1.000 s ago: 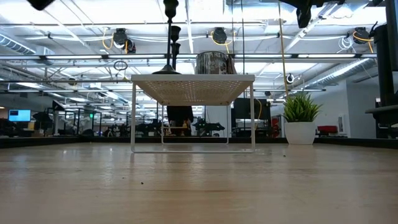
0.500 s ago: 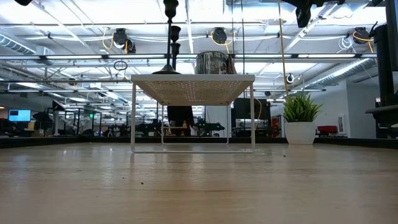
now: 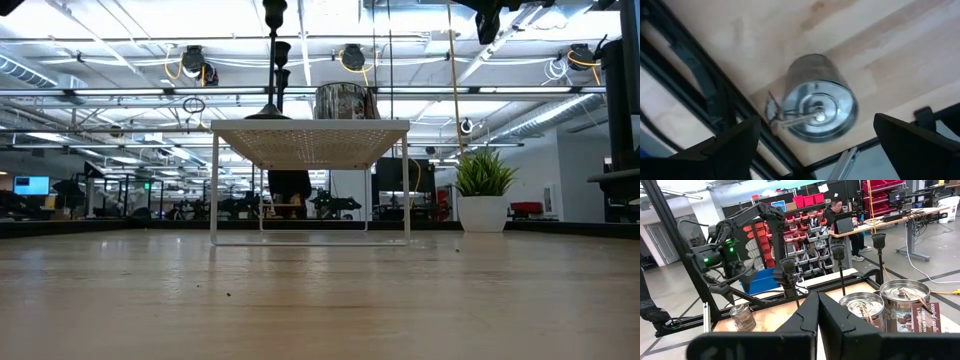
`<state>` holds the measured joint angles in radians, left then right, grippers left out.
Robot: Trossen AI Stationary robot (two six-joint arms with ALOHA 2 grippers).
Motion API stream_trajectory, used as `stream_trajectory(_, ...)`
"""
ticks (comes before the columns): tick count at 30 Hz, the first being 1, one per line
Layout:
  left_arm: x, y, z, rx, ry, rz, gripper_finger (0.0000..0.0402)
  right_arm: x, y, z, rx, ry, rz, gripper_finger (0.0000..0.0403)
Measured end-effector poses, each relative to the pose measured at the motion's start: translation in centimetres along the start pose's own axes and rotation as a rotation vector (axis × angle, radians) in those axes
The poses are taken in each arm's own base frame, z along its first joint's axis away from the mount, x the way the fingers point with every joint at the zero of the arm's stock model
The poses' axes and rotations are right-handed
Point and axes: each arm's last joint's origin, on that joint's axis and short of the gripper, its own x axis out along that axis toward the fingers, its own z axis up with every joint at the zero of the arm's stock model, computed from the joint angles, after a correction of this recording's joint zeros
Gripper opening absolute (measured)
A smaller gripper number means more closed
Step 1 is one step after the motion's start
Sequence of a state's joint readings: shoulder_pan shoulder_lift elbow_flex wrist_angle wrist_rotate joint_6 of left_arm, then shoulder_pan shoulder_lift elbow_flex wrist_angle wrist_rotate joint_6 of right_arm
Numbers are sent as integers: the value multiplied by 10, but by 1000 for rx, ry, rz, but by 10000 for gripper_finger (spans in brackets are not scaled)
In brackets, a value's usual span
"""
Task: Pick & Place candle stick holders
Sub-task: Put the silver scented candle on the shelf aligned with the other silver scented candle
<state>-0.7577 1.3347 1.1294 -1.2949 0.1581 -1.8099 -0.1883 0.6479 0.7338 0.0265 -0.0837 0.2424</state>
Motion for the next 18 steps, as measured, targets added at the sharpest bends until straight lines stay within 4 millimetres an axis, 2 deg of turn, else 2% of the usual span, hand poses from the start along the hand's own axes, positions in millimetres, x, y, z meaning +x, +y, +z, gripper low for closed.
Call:
stream_trajectory(10,14,-15,-7,13,3,-10,398,0,0,0,18,0,0,0)
stream_trajectory(18,15,-10,-11,-16,-56,14,400,0,0,0,34,-1,1,0)
